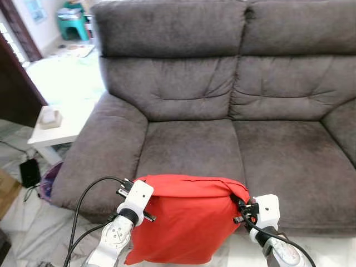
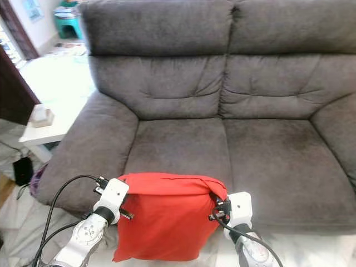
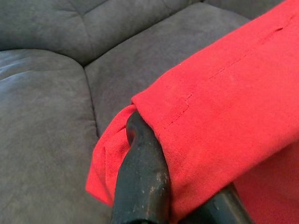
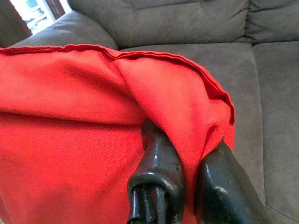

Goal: Move the pillow to the sofa from floor

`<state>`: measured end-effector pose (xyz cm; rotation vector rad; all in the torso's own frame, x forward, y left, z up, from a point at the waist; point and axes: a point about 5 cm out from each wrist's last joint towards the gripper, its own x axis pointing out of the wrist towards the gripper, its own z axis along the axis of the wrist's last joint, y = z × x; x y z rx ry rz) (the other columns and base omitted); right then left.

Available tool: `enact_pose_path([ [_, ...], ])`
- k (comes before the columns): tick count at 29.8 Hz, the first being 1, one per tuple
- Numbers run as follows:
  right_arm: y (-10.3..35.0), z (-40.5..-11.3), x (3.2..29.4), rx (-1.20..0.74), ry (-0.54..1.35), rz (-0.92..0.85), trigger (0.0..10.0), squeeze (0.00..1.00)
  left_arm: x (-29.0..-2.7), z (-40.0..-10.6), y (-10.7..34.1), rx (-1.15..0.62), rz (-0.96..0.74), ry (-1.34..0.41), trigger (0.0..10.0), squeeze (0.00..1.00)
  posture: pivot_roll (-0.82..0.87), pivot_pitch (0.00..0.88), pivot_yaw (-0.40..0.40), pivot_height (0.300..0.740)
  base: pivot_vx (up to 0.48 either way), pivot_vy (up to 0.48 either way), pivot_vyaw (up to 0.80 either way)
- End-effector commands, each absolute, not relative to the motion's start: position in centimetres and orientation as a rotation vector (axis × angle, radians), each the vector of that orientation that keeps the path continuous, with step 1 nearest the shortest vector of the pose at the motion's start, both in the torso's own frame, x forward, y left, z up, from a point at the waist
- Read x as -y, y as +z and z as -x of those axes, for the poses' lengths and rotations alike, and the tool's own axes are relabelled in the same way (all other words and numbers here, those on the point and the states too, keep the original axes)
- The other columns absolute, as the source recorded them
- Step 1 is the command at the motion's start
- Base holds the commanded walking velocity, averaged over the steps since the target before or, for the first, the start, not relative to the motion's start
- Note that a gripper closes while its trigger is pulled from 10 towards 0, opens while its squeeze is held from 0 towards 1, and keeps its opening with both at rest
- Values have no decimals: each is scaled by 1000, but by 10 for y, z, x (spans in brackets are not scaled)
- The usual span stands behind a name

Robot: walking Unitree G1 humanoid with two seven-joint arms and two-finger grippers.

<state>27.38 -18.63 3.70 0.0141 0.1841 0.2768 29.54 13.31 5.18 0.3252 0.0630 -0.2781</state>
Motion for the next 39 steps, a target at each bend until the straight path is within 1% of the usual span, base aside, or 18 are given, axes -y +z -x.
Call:
enact_pose_path([
  [1,45,-278,194,-127,226,-35,10000,0,-143,-302,68,16,-317,-235,10000,0,52,132,96,740,0,0,-550],
  [10,50,-284,200,-107,172,-45,10000,0,-144,-302,66,2,-310,-230,10000,0,49,130,94,740,0,-385,0],
  [12,49,-284,200,-112,170,-87,10000,0,-144,-302,66,3,-310,-229,10000,0,49,129,94,740,0,-412,-781],
  [15,47,-282,199,-119,184,-47,10000,0,-145,-302,65,0,-323,-235,10000,0,54,129,94,740,0,-420,-779],
  [21,46,-282,198,-120,169,-46,10000,0,-148,-301,64,-5,-324,-230,10000,0,57,130,96,740,0,-412,-730],
  [37,50,-285,199,-88,171,-40,10000,0,-151,-303,66,0,-325,-218,10000,0,55,131,102,740,0,-412,0],
  [39,50,-285,196,-87,197,-30,10000,0,-152,-303,67,2,-322,-206,10000,0,55,131,102,740,0,-412,0],
])
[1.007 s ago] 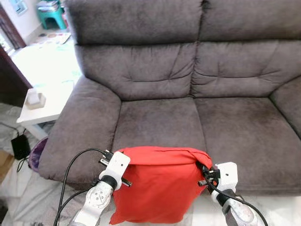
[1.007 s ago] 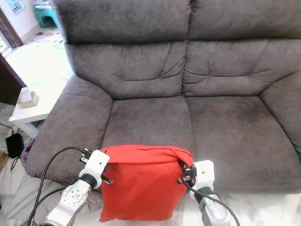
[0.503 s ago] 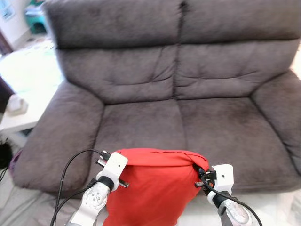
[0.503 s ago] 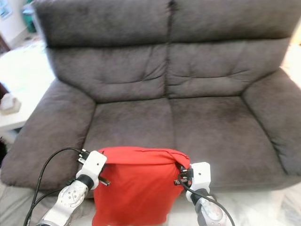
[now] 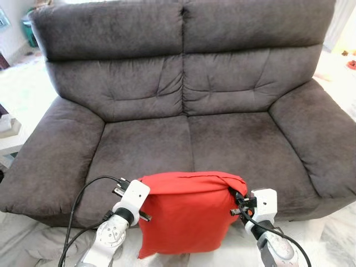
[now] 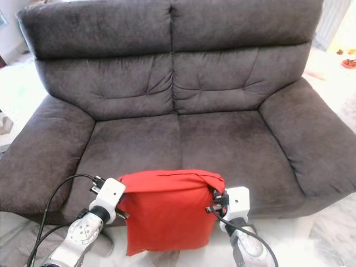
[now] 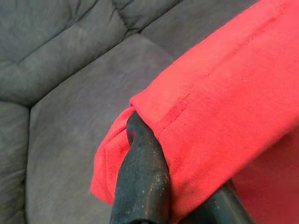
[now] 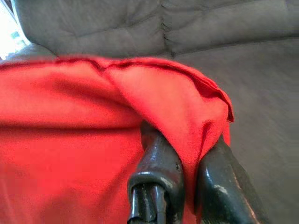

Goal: Move the pillow to the sofa from floor

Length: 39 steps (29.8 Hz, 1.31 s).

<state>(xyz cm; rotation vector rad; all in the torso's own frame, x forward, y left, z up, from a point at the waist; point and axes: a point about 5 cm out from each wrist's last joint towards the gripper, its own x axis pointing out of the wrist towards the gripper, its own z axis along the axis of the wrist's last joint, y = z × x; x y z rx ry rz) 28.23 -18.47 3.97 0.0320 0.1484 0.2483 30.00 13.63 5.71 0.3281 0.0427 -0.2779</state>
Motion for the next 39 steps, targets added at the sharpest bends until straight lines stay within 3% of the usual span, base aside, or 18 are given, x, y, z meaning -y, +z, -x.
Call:
enact_pose_path([
  [1,49,-285,195,-87,201,-29,10000,0,-152,-303,67,2,-323,-207,10000,0,56,132,104,740,0,-416,0],
  [22,56,-291,195,-56,199,-14,10000,0,-155,-305,69,6,-311,-192,10000,0,51,133,104,740,0,-422,0],
  [39,64,-296,191,-11,179,-39,10000,0,-160,-306,81,53,-216,-150,10000,0,47,91,117,740,0,0,0],
])
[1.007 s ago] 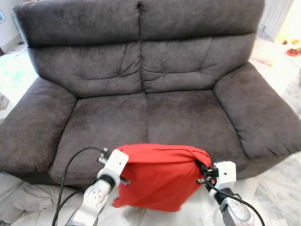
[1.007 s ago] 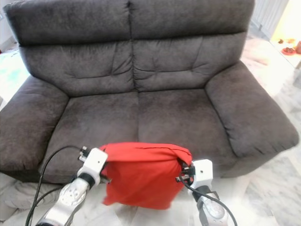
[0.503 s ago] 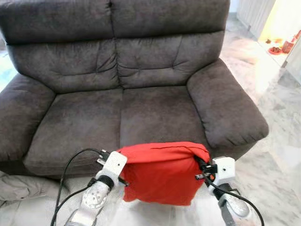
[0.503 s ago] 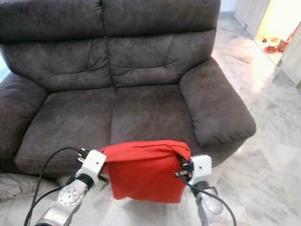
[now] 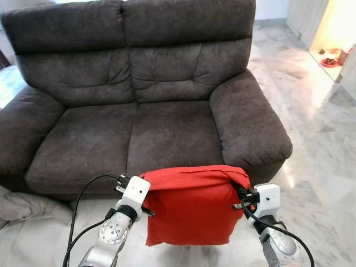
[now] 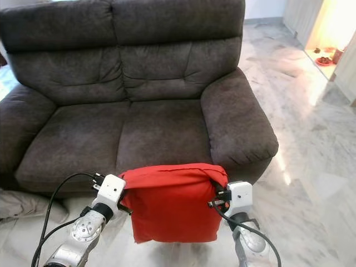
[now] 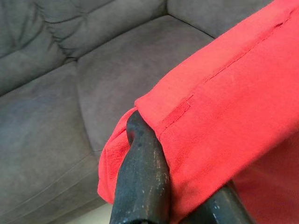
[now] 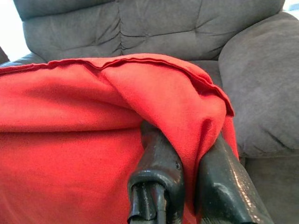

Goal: Move the pillow to the sofa from floor

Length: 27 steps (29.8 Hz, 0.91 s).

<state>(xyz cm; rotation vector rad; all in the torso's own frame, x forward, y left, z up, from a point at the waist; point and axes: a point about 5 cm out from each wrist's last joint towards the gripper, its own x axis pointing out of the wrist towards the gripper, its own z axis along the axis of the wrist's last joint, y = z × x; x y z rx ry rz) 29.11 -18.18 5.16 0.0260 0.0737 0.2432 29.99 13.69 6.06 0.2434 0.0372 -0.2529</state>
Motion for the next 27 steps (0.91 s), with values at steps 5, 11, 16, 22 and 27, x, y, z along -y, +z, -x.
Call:
enact_pose_path([
  [5,74,-302,191,35,164,-32,10000,0,-160,-308,87,74,-219,-150,10000,0,48,98,115,740,152,0,0],
  [11,83,-307,192,69,143,-41,10000,0,-160,-310,91,86,-215,-146,10000,0,50,108,114,740,282,0,0],
  [16,87,-309,189,86,157,-26,10000,0,-160,-311,94,94,-216,-140,10000,0,46,123,110,740,308,0,0],
  [22,94,-313,191,105,148,-13,10000,0,-161,-312,97,97,-216,-140,10000,0,45,133,108,740,312,0,0],
  [27,108,-319,187,151,174,-9,10000,0,-164,-314,103,116,-214,-126,10000,0,47,137,105,740,330,0,0],
])
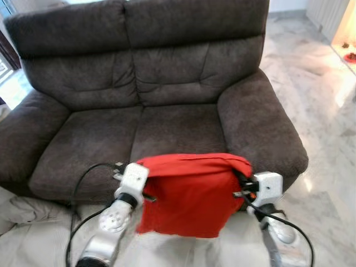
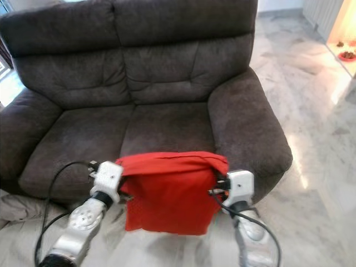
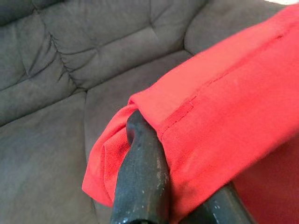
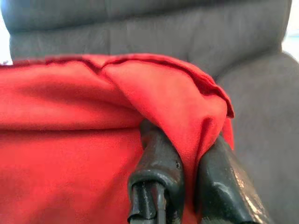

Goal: Move the pillow to the sofa from floor

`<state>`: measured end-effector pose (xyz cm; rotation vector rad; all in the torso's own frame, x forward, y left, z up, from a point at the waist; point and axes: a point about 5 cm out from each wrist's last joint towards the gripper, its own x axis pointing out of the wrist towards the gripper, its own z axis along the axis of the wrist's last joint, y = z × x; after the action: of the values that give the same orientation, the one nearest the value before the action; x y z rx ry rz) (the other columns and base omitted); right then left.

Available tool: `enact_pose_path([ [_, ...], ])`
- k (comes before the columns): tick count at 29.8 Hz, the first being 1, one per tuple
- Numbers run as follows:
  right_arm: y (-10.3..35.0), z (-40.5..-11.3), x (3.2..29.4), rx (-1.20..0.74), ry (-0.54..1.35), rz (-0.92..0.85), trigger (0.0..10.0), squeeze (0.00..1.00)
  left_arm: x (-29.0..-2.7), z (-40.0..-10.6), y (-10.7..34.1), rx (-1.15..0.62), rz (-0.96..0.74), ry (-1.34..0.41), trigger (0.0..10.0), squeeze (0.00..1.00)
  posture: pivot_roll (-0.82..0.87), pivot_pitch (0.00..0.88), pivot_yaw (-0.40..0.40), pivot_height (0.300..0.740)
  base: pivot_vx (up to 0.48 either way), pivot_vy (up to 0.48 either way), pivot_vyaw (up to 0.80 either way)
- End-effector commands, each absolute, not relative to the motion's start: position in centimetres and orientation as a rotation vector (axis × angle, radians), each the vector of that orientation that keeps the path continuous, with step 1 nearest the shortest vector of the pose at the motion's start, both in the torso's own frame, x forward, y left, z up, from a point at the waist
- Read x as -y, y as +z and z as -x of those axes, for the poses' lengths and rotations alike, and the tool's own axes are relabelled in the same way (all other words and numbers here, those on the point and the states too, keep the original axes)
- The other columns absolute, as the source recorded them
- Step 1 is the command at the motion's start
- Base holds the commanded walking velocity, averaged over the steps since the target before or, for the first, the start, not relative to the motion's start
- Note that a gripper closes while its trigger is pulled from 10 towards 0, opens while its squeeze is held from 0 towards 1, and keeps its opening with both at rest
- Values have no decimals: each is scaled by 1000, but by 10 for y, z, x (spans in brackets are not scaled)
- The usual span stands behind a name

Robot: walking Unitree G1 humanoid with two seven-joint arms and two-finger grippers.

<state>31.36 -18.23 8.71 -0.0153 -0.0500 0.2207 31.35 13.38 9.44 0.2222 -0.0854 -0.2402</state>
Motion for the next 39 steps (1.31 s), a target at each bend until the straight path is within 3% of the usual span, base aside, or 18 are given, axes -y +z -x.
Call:
enact_pose_path([
  [1,108,-319,187,151,174,-9,10000,0,-164,-314,103,116,-214,-126,10000,0,47,137,105,740,337,0,0],
  [12,123,-327,183,198,160,-25,10000,0,-164,-322,116,140,-203,-125,10000,0,39,142,109,740,338,0,232],
  [18,162,-331,165,336,259,-3,10000,0,-175,-331,146,229,-215,-75,10000,0,39,142,109,740,339,0,0],
  [22,182,-336,161,397,272,-9,10000,0,-192,-340,178,307,-220,-18,10000,0,46,139,108,740,340,0,800],
  [34,213,-351,162,462,214,-52,10000,0,-193,-349,212,364,-248,-53,10000,0,35,124,109,740,342,0,0],
  [39,229,-362,176,508,76,-78,10000,0,-190,-352,217,371,-239,-59,10000,0,36,116,109,740,349,0,0],
])
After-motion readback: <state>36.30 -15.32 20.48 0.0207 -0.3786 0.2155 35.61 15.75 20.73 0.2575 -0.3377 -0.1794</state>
